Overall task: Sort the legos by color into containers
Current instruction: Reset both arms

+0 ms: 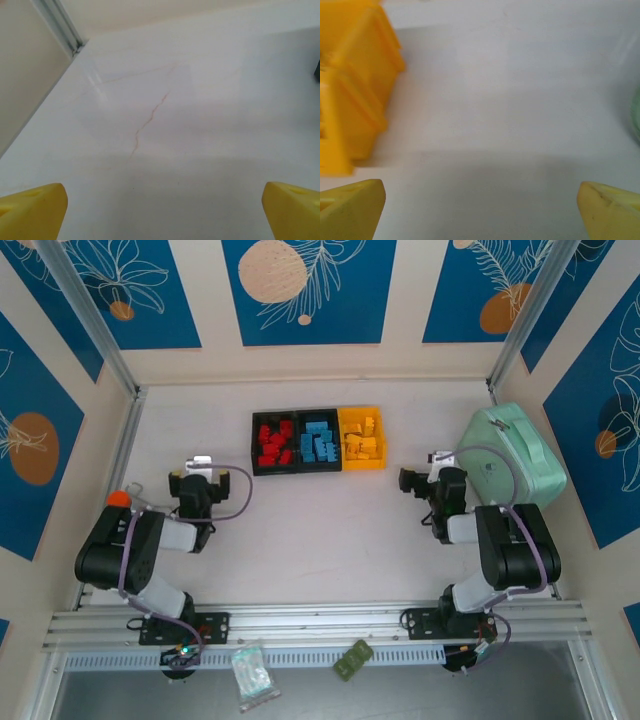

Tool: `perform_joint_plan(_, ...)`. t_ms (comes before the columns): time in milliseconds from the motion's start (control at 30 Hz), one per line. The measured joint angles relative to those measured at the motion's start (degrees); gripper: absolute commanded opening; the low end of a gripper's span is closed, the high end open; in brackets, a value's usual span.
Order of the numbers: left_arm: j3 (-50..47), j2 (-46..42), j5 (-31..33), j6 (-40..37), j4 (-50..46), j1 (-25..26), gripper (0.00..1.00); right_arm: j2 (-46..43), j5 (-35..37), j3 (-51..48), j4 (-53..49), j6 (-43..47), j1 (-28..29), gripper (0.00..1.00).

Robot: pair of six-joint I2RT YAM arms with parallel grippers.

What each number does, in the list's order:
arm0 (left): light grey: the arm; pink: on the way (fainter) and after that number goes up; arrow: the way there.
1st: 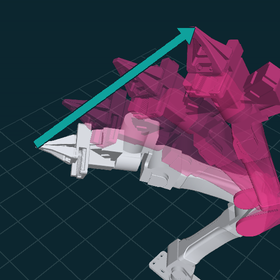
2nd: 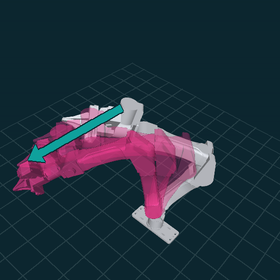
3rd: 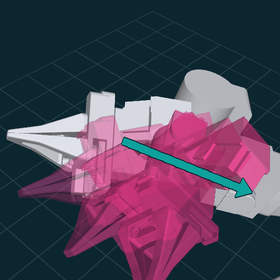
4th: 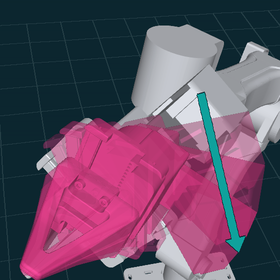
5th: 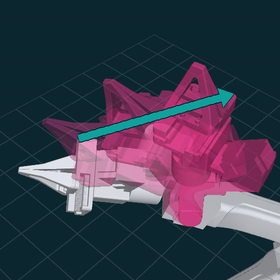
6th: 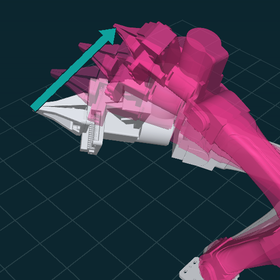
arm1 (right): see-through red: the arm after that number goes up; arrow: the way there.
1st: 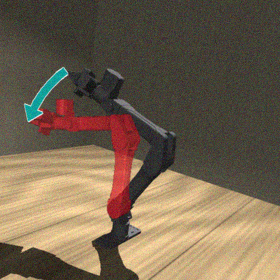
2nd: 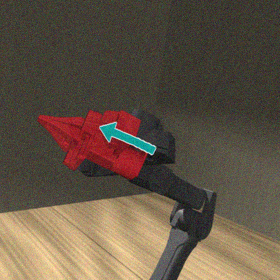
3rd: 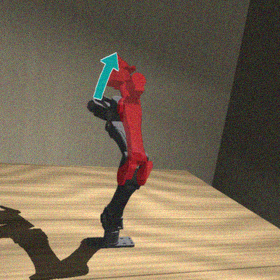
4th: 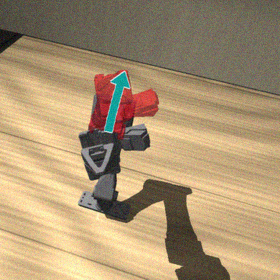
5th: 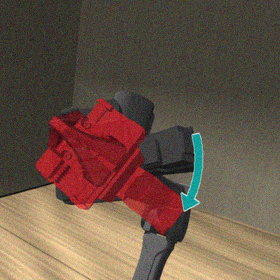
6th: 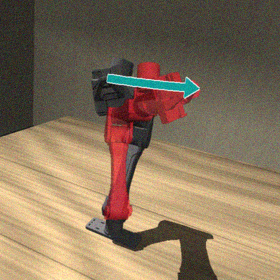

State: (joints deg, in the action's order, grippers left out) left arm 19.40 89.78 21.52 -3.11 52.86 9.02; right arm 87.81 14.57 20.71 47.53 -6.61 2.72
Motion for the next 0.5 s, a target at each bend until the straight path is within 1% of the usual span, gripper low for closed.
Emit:
perform_joint_plan(167, 0.2, 0.4, -2.5, 0.0, 1.7, -0.5, 0.99, 0.0, 2.8, 0.6, 1.2, 0.0, 1.0, 0.99)
perform_joint_plan(500, 0.2, 0.4, -3.4, 0.0, 2.5, -0.7, 0.99, 0.0, 1.7, 1.0, 0.4, -0.7, -0.7, 0.99)
